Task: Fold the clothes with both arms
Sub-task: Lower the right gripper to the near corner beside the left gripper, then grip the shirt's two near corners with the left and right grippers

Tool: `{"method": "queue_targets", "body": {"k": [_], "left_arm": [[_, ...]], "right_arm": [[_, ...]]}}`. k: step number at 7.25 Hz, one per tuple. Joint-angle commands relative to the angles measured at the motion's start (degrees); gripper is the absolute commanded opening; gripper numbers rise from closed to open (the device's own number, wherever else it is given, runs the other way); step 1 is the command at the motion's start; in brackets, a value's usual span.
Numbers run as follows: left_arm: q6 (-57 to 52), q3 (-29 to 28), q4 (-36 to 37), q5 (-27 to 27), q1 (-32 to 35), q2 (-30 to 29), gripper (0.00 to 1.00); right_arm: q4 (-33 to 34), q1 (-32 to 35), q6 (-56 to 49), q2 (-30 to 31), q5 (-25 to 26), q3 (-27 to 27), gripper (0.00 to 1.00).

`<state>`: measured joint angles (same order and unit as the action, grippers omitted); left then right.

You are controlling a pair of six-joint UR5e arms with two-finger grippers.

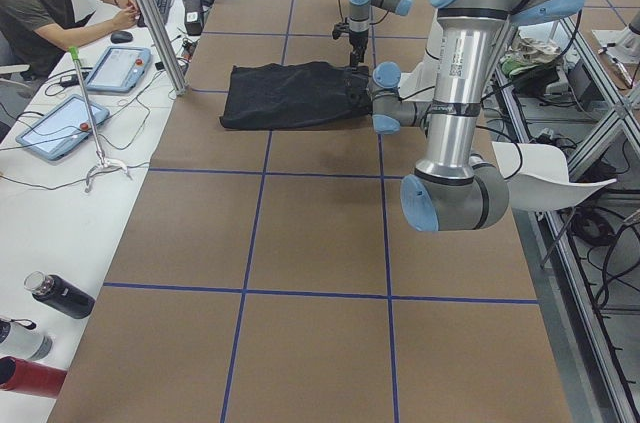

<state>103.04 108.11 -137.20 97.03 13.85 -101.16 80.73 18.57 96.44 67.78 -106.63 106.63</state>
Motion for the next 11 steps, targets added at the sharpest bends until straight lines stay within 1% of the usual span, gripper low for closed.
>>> {"method": "queue_targets", "body": {"k": [1,2,8,9,10,11], "left_arm": [[-0.03,-0.09,0.00,0.00,-0.05,0.00,0.00],[-0.03,-0.09,0.00,0.00,-0.05,0.08,0.00],[-0.03,0.00,0.00,0.00,-0.05,0.00,0.00],[-0.03,0.00,0.00,0.00,-0.05,0.00,0.00],[0.05,-0.09,0.00,0.00,-0.05,0.00,0.00],[-0.03,-0.09,0.00,0.00,-0.05,-0.26,0.00]], "right_arm": [[-0.31,-0.46,-0.29,0.25,0.02,-0.45,1.00],[-0.40,-0.72,-0.29,0.16,0.02,-1.15,1.00],[-0.49,-0.90,-0.29,0.42,0.02,-1.16,0.98],[-0.58,-0.99,-0.20,0.86,0.02,-1.24,0.90],[-0.67,-0.99,-0.29,0.86,0.02,-1.24,0.79],[-0.67,-0.99,-0.29,0.86,0.02,-1.33,0.73]]}}
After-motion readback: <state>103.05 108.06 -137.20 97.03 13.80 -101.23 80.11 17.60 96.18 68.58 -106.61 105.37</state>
